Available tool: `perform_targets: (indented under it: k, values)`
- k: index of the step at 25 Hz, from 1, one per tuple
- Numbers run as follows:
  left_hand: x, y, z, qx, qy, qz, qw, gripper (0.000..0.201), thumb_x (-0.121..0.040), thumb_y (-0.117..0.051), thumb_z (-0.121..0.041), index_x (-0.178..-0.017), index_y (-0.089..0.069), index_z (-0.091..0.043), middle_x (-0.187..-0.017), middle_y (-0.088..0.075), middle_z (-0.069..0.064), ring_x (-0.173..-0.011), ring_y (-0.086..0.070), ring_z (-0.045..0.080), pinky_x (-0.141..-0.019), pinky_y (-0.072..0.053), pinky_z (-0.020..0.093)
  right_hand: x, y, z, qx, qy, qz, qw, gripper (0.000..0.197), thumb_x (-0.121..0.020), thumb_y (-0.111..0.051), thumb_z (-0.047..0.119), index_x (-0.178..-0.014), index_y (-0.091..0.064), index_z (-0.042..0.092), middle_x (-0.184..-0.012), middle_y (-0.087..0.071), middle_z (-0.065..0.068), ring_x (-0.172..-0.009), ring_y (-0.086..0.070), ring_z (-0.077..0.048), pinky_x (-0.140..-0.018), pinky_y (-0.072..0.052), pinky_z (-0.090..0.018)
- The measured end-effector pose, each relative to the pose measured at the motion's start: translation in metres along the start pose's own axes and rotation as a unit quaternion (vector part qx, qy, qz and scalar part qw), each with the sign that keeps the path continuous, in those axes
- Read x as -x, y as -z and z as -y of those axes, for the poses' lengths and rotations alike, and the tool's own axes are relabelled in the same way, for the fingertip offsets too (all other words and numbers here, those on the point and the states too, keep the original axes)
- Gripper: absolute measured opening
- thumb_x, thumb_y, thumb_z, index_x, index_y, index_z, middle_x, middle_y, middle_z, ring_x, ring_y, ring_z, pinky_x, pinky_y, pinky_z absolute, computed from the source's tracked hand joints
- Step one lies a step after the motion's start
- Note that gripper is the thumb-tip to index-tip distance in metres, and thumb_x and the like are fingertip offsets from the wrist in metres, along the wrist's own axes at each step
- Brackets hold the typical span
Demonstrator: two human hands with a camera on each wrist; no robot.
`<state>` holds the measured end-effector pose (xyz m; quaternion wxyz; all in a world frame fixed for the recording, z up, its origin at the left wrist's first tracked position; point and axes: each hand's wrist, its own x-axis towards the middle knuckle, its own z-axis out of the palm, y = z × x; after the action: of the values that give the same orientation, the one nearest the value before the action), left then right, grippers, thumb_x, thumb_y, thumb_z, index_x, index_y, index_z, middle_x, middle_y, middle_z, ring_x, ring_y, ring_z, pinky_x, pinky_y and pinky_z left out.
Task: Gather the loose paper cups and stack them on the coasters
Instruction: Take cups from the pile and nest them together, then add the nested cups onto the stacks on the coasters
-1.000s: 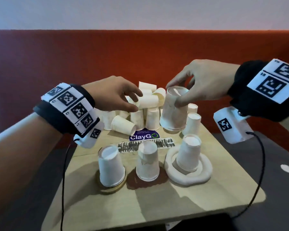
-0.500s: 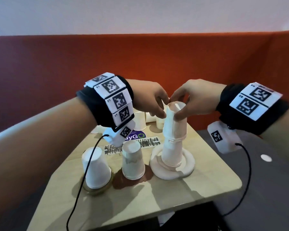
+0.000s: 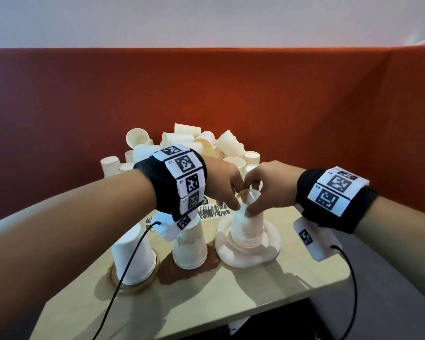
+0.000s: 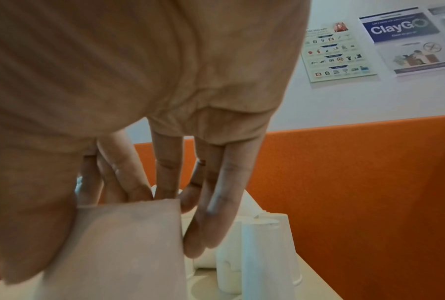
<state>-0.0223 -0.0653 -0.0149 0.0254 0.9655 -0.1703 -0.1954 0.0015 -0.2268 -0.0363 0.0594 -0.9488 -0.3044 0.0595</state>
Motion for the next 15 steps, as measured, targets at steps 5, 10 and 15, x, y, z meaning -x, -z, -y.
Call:
perform_targets:
  k: [5,10,15]
  values:
    - [-0.013,0.003,0.002,0.007,0.027,0.016,0.999,0.044,-0.089,-0.054,-0.013,-0.131,-0.061,-0.025,-0.109,-0.075,-0.002,-0.096,-0.071,0.011,-0.094,-0.055,0.036,0.000,0.003,-0.004,-0.015,0.001,0.028,1.000,0.060,-0.065,-0.082,0.062,-0.114,-0.071,0.028,-0.105,-0.068,0.009,-0.091,-0.064,-0.013,-0.080,-0.053,-0.029]
    - [-0.007,0.034,0.016,0.033,0.068,-0.058,0.995,0.042,-0.090,-0.061,-0.021,-0.131,-0.060,-0.027,-0.106,-0.075,-0.002,-0.089,-0.073,0.011,-0.087,-0.056,0.030,-0.016,0.047,-0.023,-0.100,-0.009,-0.072,0.992,0.025,-0.080,-0.076,0.050,-0.088,-0.076,0.026,-0.084,-0.073,0.012,-0.073,-0.065,-0.002,-0.069,-0.052,-0.024]
    - [-0.005,0.038,0.021,0.020,0.123,-0.071,0.990,0.038,-0.092,-0.064,-0.030,-0.128,-0.064,-0.018,-0.087,-0.071,-0.005,-0.090,-0.071,0.016,-0.075,-0.052,0.027,-0.074,0.028,-0.045,0.031,-0.103,-0.048,0.993,0.037,-0.080,-0.077,0.043,-0.110,-0.066,0.025,-0.105,-0.067,0.005,-0.092,-0.063,-0.016,-0.077,-0.053,-0.031]
